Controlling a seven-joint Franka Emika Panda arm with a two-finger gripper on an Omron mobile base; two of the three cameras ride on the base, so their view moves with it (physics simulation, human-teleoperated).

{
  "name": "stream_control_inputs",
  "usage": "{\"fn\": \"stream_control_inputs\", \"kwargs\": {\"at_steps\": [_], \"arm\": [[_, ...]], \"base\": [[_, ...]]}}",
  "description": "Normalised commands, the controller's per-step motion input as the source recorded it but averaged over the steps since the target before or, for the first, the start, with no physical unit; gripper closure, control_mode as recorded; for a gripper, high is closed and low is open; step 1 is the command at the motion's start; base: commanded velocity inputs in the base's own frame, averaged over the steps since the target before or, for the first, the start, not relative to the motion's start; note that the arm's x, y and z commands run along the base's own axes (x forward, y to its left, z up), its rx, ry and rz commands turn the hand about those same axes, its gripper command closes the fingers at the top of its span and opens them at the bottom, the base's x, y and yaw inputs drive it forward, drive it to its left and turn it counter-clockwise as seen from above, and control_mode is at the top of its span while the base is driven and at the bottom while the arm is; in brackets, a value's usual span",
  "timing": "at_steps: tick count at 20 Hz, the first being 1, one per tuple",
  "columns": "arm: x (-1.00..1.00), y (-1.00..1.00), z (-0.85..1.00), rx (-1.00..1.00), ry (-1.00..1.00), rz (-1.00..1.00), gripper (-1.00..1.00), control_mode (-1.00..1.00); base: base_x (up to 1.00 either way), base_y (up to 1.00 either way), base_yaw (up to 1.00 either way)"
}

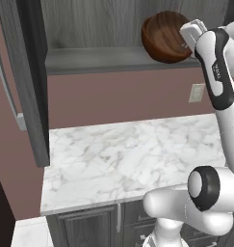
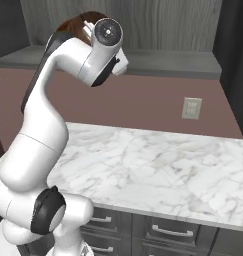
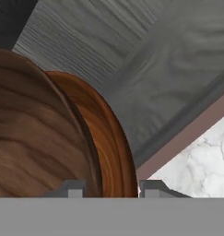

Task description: Pick up the bowls on the counter and stack them on top of one another in the open cabinet. Place the smaller bowl on top of the larger bowl.

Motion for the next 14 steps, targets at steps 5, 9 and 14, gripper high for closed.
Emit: {"fn": "stream_control_inputs", "kwargs": {"at_steps": [5,9,14], "arm": [[0.2,-0.01,-0.03,0.0,0.11,0.0,1.0,-1.0],[0.04,0.0,-0.01,0.0,0.0,0.0,1.0,-1.0],[0.36,0.0,-0.03,0.0,0.0,0.0,1.0,-1.0]], "base": [[0.0,0.0,0.0],[0.0,0.0,0.0],[0.0,0.0,0.0]]}}
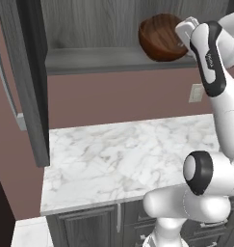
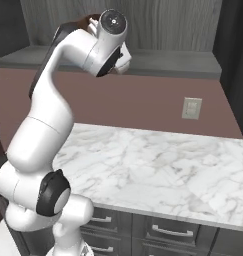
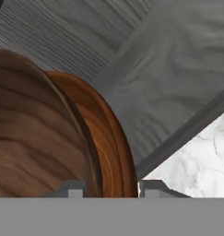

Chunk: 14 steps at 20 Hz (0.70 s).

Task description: Pick up the bowls on the counter and stack them on top of one another in the open cabinet. Place the smaller bowl on top of the larger bowl.

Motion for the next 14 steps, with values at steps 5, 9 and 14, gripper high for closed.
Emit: {"fn": "stream_control_inputs", "kwargs": {"at_steps": [5,9,14], "arm": [[0.49,0.06,-0.12,-0.01,0.0,-0.02,1.0,-1.0],[0.63,0.17,-0.04,-0.02,0.0,-0.04,1.0,-1.0],[0.67,0.24,0.0,-0.03,0.1,-0.04,1.0,-1.0]], "base": [[0.0,0.0,0.0],[0.0,0.0,0.0],[0.0,0.0,0.0]]}}
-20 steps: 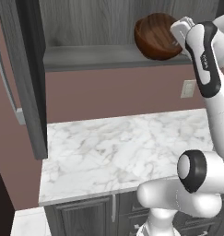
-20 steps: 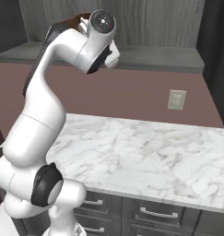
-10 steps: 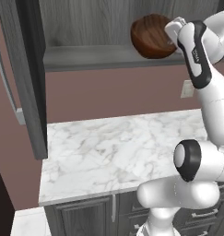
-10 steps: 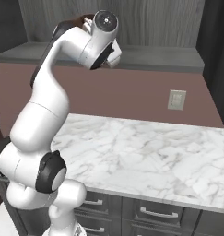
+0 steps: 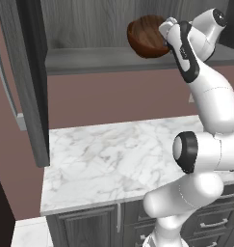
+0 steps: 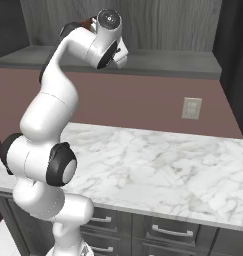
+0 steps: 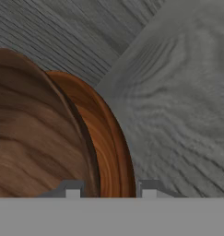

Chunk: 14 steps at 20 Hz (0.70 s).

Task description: Pick up the bowls on the counter and stack them on top of one another in the open cabinet. Place the smaller bowl on top of the larger bowl.

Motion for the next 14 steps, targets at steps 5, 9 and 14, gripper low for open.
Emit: {"fn": "stream_control_inputs", "kwargs": {"at_steps": [5,9,14], "arm": [[0.46,0.11,0.0,-0.03,0.11,0.0,1.0,-1.0],[0.27,0.07,0.0,-0.05,0.09,0.0,-1.0,-1.0],[0.06,0.04,0.02,-0.02,0.04,0.0,-1.0,-1.0]], "base": [[0.0,0.0,0.0],[0.0,0.0,0.0],[0.0,0.0,0.0]]}}
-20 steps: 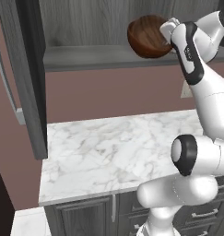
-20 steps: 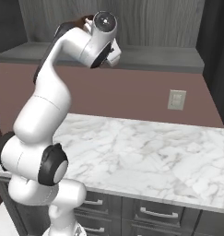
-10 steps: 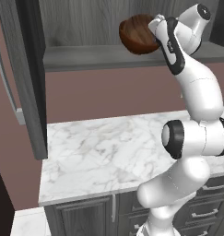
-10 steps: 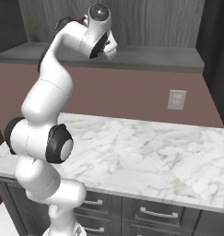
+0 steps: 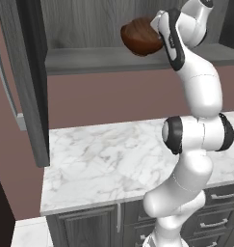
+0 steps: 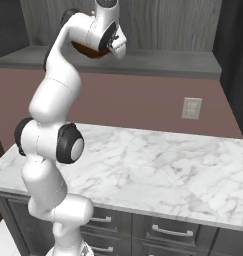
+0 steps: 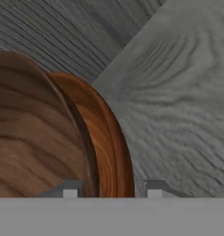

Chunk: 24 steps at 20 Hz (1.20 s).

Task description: Pick up the bowls on the counter and stack them on top of one another in the open cabinet. Place the smaller bowl on top of the larger bowl.

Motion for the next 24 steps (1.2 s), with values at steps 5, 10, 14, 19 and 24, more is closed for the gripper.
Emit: {"fn": "stream_control_inputs", "kwargs": {"at_steps": [5,10,14,19,24], "arm": [[-0.01,-0.01,0.29,0.0,0.06,0.0,-1.0,-1.0],[-0.35,-0.15,0.35,0.0,0.08,0.0,-1.0,-1.0],[-0.86,-0.24,0.01,0.0,0.06,0.0,-1.0,-1.0],[-1.0,-0.2,0.0,0.0,-0.01,0.02,-1.0,-1.0],[-0.99,-0.13,-0.1,0.0,-0.15,0.07,-1.0,-1.0]], "base": [[0.0,0.0,0.0],[0.0,0.0,0.0],[0.0,0.0,0.0],[0.0,0.0,0.0],[0.0,0.0,0.0]]}}
